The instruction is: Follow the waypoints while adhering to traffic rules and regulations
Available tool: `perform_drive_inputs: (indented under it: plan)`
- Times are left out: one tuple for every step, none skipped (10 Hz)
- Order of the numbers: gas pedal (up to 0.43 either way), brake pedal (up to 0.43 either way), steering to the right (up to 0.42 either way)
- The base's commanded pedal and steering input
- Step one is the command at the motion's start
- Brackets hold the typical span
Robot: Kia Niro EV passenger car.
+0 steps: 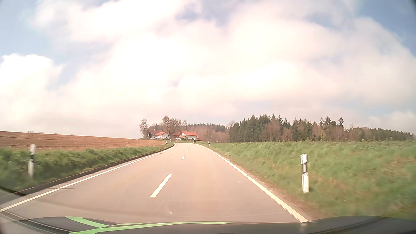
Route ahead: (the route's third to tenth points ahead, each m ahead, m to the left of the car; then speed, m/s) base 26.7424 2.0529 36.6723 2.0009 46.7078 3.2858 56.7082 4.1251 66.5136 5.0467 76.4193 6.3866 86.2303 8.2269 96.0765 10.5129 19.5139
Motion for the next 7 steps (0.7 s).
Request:
perform_drive_inputs:
  plan:
    - [0.000,0.012,-0.007]
    - [0.000,0.049,-0.008]
    - [0.000,0.073,-0.008]
    - [0.000,0.104,-0.008]
    - [0.000,0.110,-0.008]
    - [0.000,0.122,-0.008]
    - [0.000,0.128,-0.008]
